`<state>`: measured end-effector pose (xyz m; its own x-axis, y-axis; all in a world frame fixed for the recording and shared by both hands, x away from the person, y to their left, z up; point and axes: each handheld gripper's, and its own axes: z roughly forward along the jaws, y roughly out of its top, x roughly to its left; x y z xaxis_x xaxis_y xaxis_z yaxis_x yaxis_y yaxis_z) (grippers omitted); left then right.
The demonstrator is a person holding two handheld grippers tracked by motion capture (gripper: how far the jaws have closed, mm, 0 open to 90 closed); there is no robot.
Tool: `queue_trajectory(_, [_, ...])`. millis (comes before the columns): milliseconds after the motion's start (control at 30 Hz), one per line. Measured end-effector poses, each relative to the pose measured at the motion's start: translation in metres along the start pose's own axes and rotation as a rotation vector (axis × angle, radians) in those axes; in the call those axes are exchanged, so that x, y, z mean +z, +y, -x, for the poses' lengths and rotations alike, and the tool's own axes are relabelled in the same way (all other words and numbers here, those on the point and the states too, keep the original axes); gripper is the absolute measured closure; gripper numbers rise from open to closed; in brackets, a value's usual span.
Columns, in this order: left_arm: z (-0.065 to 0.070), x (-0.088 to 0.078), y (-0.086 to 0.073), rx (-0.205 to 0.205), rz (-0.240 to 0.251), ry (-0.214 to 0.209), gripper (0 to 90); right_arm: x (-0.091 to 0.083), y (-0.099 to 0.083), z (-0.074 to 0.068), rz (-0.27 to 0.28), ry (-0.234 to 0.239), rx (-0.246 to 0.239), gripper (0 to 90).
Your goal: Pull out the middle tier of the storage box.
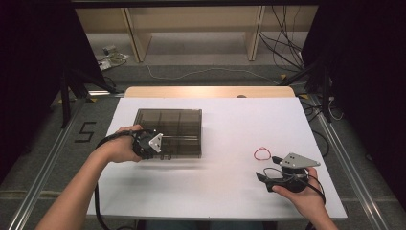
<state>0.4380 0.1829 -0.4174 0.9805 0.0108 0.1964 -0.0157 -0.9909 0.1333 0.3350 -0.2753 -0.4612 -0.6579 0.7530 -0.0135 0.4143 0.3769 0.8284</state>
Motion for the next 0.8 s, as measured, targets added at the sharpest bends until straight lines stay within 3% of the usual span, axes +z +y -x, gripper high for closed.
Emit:
queue_trajectory(267, [0.005, 0.000, -0.001, -0.008, 0.016, -0.007, 86.1, 0.001, 0.000, 0.000, -0.001, 0.001, 0.001, 16.0])
queue_trajectory(800, [0.013, -0.004, -0.004, 0.025, 0.018, -0.002, 85.9, 0.001, 0.000, 0.000, -0.002, -0.001, 0.001, 16.0])
